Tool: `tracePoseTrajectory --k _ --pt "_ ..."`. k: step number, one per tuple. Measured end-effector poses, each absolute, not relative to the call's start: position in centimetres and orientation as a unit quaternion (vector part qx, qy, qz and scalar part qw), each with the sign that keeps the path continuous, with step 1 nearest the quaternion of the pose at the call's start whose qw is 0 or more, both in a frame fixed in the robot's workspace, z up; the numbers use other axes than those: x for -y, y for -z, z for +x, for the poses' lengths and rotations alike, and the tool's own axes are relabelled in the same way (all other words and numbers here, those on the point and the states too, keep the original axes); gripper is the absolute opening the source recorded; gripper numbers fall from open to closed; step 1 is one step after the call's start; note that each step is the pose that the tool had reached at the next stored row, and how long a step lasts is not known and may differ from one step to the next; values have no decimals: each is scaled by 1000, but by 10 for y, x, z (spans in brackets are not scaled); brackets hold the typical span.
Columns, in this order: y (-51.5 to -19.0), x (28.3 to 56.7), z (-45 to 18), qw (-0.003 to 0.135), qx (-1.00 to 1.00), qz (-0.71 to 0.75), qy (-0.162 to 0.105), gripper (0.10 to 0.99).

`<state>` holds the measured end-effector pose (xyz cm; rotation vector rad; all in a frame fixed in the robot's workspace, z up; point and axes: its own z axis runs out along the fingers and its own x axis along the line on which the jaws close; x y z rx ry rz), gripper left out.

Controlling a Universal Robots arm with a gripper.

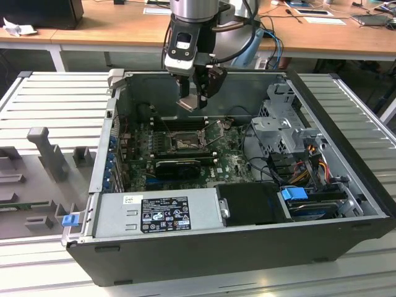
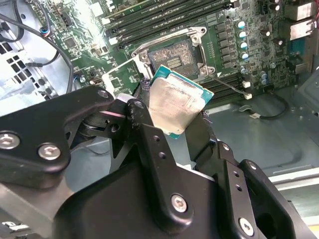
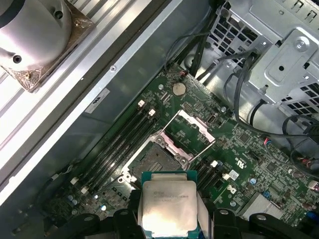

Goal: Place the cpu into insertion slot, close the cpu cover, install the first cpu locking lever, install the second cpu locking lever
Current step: 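Place the cpu into insertion slot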

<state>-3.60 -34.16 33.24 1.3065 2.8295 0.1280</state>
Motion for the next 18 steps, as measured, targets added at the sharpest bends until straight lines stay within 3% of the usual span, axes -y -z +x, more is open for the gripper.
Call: tracePoseTrajectory --k 18 --pt "-329 342 -36 17 -848 529 -38 529"
